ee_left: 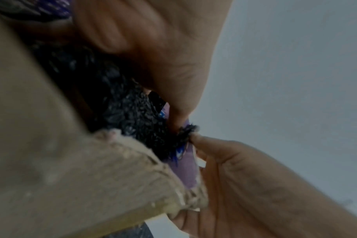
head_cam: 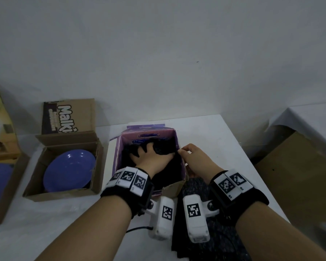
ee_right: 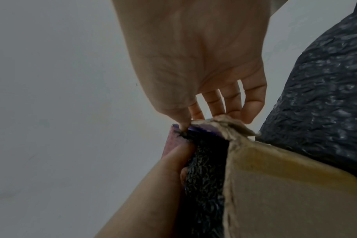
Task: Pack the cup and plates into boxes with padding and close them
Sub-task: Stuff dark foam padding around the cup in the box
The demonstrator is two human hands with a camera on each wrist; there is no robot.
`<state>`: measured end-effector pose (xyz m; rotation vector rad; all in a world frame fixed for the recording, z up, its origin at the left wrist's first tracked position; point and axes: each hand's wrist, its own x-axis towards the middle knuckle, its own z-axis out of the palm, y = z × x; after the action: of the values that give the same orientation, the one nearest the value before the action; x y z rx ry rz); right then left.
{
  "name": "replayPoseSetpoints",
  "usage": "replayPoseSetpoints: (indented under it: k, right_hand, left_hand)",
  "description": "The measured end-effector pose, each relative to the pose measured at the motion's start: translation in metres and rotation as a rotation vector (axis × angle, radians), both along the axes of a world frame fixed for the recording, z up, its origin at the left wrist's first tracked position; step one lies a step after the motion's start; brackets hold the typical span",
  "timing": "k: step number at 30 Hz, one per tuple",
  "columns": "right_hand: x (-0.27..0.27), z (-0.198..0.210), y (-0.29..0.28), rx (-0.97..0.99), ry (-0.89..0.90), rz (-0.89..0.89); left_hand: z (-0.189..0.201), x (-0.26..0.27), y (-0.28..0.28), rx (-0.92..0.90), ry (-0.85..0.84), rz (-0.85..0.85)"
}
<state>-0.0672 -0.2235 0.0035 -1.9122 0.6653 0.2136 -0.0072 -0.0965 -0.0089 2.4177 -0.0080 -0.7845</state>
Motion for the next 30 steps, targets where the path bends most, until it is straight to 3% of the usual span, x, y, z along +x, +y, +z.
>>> replayPoseSetpoints:
  k: [11,18,21,27,30]
  right_hand:
    - [0.001,-0.004,-0.003,0.001,-0.006,0.003]
    - [-0.001,-0.001,-0.005,-0.064,-0.023,0.017]
    - [-0.001,-0.003,-0.003,-0.103,-0.053,0.023]
    - [-0.016,-0.016,-0.007,-0.112,-0.158,-0.075]
    - [-0.042,-0.034,-0.016,-0.311,-0.064,-0.073]
  left_hand:
    - [-0.017,-0.016,-0.007,0.192,-0.211,-0.052]
    - [0.005,0.009,0.033,0.014,0.105,-0.325]
    - [0.001,0.002,0.039,0.091,0.078,-0.426]
    - [-0.023,-0.013,0.033,0.156,-0.125,-0.382]
    - [-0.007,-0.009,0.047,0.143,-0.076,-0.452]
